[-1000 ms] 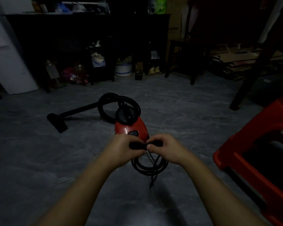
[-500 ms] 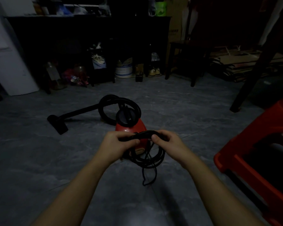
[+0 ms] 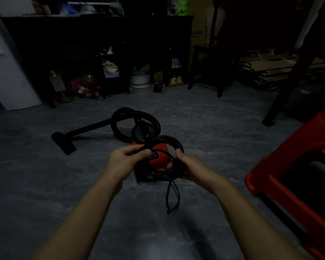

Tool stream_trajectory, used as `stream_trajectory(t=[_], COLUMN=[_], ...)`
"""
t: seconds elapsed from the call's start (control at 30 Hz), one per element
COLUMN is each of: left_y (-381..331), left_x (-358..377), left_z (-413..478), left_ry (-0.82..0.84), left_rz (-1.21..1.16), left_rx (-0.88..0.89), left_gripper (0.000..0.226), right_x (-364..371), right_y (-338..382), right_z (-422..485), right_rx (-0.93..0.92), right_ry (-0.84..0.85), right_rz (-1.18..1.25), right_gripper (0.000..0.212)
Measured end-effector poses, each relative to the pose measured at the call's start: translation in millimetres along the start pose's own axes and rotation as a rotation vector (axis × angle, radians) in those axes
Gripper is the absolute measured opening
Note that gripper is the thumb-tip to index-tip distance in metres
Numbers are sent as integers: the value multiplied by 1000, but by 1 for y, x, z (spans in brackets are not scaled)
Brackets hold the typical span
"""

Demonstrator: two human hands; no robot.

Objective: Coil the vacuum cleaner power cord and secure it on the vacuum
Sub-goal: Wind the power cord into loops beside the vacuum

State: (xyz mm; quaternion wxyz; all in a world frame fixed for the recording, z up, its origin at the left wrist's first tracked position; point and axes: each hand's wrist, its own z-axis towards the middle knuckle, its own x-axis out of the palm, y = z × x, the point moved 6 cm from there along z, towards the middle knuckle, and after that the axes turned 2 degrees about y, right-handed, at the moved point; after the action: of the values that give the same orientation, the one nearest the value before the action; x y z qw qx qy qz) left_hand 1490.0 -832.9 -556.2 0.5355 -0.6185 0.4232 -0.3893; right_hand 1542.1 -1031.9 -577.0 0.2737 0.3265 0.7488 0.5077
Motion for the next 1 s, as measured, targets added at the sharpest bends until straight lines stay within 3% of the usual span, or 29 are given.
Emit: stream_trajectory(t=[0.2,0.3,0.57,0.83,1.0], left_y=[-4,-4,-6,4,13], left_x=[-13,-13,-8,-6,0], left_z=[1,1,-3,-3,-4], left_ry=[-69,-74,-81,-177,-231], left_rz=[-108,-94,119,91,-38], left_rx=[14,22,107,93,17], left_gripper=[23,21,21,21,23], right_x=[-5,-7,-21,-16,-7], right_y=[-3,-2,10,12,18], right_z=[5,4,2,5,3], right_rx=[11,-35,-193,-261,-319], right_ry=[-35,-102,-361,-411,-290], right_rz=[169,35,81,141,185], right_gripper=[38,23,21,28,29])
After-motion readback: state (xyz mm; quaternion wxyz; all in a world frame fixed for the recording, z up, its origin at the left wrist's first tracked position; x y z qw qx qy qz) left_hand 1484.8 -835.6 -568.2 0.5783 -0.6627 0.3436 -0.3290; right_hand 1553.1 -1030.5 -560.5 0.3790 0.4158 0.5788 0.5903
